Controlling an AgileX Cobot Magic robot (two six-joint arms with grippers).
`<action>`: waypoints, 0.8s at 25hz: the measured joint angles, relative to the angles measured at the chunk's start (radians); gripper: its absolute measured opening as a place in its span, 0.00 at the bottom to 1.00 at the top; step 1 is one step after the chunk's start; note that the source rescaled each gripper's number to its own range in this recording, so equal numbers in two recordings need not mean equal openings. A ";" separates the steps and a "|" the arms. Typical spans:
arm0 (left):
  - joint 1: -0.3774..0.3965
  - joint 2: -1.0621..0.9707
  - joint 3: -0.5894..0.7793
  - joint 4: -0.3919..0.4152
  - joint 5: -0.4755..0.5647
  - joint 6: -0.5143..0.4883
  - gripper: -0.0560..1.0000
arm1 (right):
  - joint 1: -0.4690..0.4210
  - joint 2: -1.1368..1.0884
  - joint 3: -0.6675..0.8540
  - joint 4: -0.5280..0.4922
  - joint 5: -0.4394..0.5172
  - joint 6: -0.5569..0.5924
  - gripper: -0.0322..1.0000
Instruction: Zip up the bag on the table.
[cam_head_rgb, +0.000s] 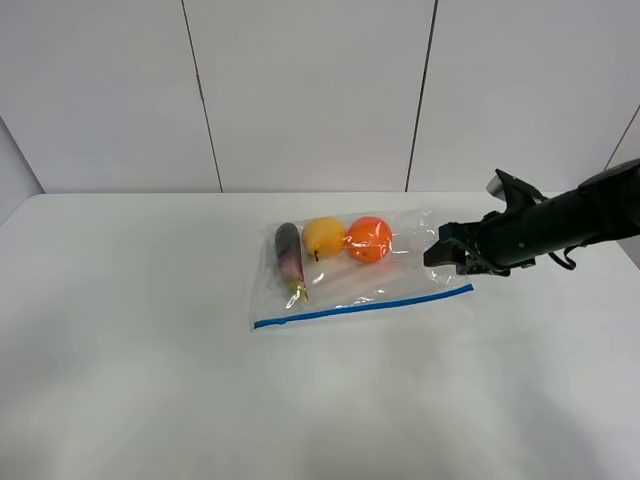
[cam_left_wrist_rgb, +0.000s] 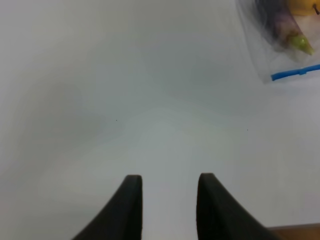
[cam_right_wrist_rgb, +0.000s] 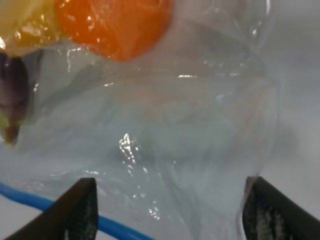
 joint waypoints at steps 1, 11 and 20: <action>0.000 0.000 0.000 0.000 0.000 0.000 0.79 | 0.000 0.001 -0.019 -0.069 -0.006 0.045 1.00; 0.000 0.000 0.000 0.000 0.000 -0.003 0.79 | 0.000 0.001 -0.097 -0.816 -0.050 0.683 1.00; 0.000 0.000 0.000 0.000 -0.001 -0.003 0.79 | 0.000 0.001 -0.098 -1.187 -0.076 1.130 1.00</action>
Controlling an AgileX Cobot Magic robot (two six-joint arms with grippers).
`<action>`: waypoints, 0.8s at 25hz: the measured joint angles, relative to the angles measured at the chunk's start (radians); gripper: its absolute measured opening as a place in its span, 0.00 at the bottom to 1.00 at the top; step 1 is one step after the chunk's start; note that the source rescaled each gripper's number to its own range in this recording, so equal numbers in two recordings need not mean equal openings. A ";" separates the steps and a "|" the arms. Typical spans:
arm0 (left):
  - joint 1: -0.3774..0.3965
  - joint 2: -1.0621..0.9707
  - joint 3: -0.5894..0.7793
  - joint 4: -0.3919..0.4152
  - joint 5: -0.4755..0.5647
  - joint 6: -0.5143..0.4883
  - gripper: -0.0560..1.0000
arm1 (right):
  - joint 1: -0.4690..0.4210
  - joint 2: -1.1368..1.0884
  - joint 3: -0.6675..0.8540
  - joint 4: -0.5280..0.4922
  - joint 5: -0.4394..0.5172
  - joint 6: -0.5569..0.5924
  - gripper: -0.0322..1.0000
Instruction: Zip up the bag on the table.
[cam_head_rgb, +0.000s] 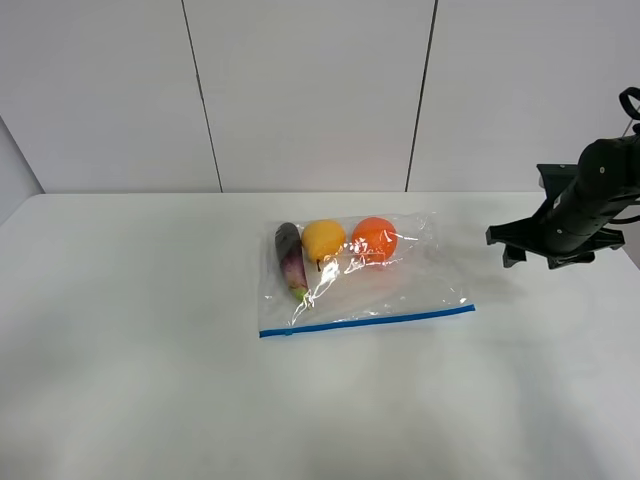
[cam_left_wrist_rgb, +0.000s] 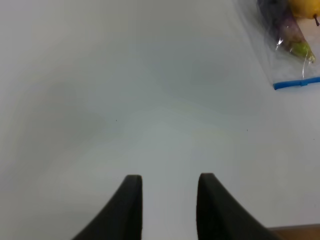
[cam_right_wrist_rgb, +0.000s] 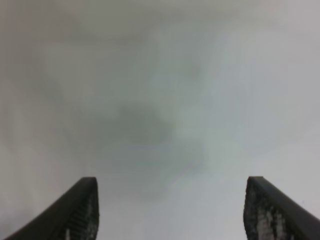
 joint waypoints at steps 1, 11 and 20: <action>0.000 0.000 0.000 0.000 0.000 0.000 0.79 | 0.000 0.000 0.000 -0.002 -0.005 0.005 1.00; 0.000 0.000 0.000 0.000 0.000 0.000 0.79 | 0.000 0.000 0.000 0.106 -0.014 -0.117 1.00; 0.000 0.000 0.000 0.000 0.000 0.000 0.79 | 0.000 -0.005 0.000 0.152 0.024 -0.184 1.00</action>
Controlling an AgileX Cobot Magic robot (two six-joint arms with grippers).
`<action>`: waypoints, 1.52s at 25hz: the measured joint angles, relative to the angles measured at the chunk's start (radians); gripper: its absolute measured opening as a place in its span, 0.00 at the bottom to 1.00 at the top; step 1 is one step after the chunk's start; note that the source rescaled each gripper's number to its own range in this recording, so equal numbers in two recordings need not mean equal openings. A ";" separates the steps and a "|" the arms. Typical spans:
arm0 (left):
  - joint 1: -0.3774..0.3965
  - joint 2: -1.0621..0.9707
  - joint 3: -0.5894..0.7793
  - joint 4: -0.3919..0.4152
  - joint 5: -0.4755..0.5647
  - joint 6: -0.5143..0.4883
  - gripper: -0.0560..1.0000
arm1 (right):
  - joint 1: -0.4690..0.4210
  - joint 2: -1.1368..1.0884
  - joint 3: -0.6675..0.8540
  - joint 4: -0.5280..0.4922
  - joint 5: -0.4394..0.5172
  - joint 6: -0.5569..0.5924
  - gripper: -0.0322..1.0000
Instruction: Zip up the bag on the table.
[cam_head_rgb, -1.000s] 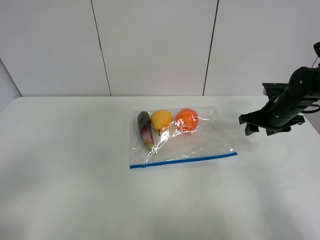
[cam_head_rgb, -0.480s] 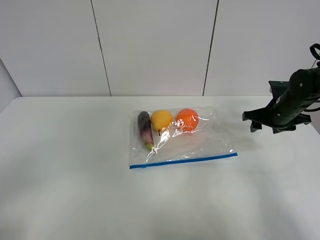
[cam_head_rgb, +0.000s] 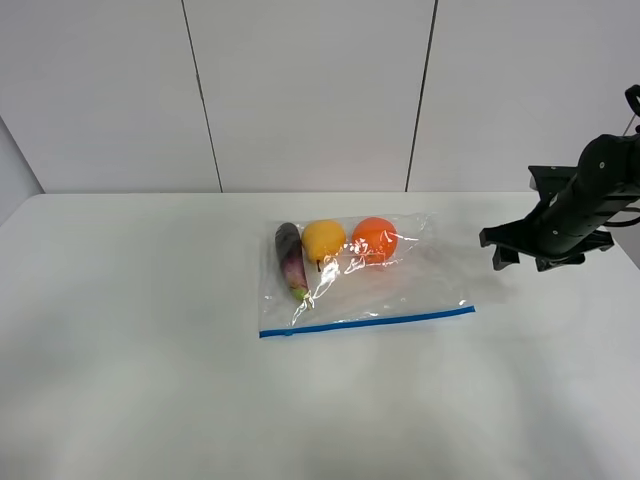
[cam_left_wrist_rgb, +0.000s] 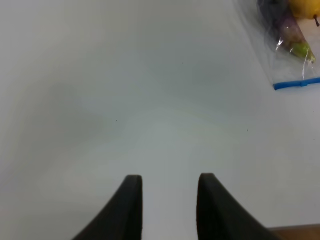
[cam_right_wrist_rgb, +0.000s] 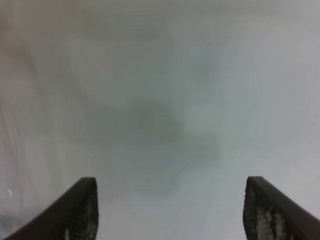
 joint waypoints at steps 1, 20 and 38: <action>0.000 0.000 0.000 0.000 0.000 0.000 0.79 | 0.000 -0.008 0.000 0.000 0.009 -0.003 1.00; 0.000 0.000 0.001 0.000 -0.004 0.000 0.79 | -0.012 -0.636 0.007 0.022 0.344 -0.096 1.00; 0.000 0.000 0.001 0.000 -0.006 0.000 0.79 | -0.012 -1.435 0.275 0.026 0.460 -0.038 1.00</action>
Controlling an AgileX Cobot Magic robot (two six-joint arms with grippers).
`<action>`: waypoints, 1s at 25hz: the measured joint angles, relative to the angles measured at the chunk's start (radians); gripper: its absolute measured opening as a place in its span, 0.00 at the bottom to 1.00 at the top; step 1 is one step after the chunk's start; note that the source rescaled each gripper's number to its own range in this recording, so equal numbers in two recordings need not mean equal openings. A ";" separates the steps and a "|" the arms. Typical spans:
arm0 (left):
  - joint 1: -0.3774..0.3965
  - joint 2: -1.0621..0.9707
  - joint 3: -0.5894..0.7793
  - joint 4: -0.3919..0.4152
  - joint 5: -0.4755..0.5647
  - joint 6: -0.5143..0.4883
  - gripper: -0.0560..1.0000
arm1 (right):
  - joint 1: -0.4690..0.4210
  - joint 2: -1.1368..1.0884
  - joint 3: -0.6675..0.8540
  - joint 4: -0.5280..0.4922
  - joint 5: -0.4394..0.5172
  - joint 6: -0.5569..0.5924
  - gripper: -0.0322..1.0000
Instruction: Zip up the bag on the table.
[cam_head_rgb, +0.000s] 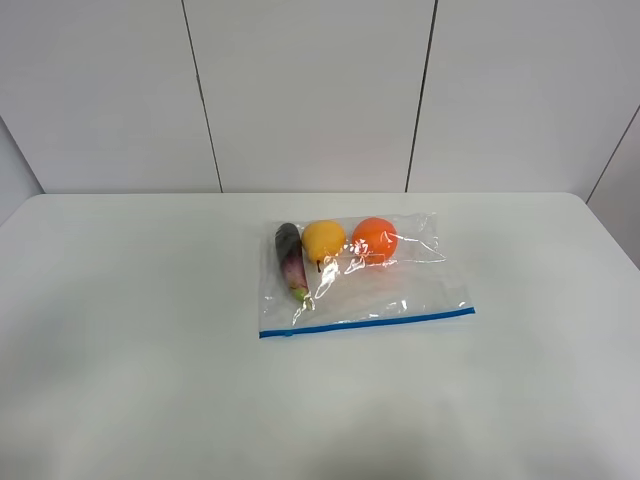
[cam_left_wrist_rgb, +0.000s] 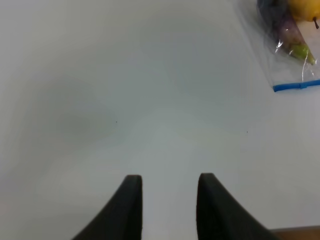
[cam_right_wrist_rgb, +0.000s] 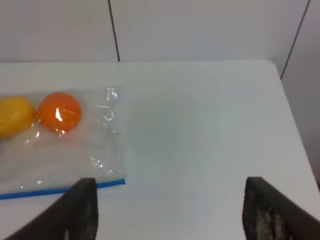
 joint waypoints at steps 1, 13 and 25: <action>0.000 0.000 0.000 0.000 0.000 0.000 0.79 | 0.000 -0.021 0.028 0.002 0.000 0.010 1.00; 0.000 0.000 0.000 0.000 0.000 0.000 0.79 | 0.000 -0.327 0.230 0.008 -0.004 0.051 1.00; 0.000 0.000 0.000 0.000 0.000 0.000 0.79 | 0.003 -0.421 0.237 0.019 0.007 0.075 1.00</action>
